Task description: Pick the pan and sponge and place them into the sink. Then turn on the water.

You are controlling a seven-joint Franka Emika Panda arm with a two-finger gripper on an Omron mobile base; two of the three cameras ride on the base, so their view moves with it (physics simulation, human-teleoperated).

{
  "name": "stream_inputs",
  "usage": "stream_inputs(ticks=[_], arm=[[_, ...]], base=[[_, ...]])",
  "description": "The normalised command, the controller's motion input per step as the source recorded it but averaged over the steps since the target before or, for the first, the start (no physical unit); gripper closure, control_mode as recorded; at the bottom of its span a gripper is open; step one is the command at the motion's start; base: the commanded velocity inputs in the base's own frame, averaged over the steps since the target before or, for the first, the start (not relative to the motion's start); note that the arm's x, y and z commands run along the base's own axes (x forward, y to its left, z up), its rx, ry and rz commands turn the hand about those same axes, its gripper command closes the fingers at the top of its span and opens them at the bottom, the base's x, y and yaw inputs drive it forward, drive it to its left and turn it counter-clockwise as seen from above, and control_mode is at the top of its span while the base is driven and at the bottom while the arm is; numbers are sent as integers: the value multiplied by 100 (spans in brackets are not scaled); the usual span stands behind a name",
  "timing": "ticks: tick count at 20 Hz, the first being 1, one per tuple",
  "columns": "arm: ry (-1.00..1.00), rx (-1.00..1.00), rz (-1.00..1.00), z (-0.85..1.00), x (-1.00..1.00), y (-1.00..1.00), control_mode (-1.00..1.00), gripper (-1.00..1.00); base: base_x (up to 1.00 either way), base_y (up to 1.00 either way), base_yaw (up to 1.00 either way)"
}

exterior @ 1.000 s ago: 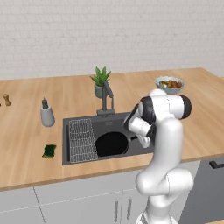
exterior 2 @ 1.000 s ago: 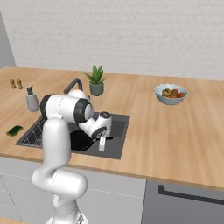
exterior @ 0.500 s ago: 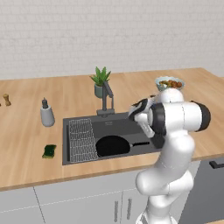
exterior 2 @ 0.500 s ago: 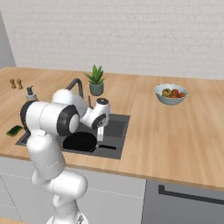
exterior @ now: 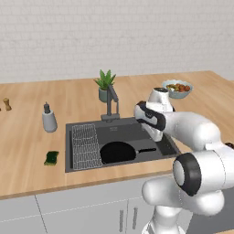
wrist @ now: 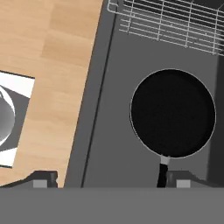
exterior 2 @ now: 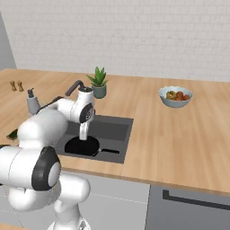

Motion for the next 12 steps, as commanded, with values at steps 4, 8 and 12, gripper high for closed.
stream_inputs(ticks=[4,8,12], arm=[[16,0,0,73,-100,85,-100,-100],[2,-2,14,37,-91,100,-100,-100],[2,-7,37,2,-63,100,-100,-100]], base=[[0,0,0],[0,0,0],[0,0,0]])
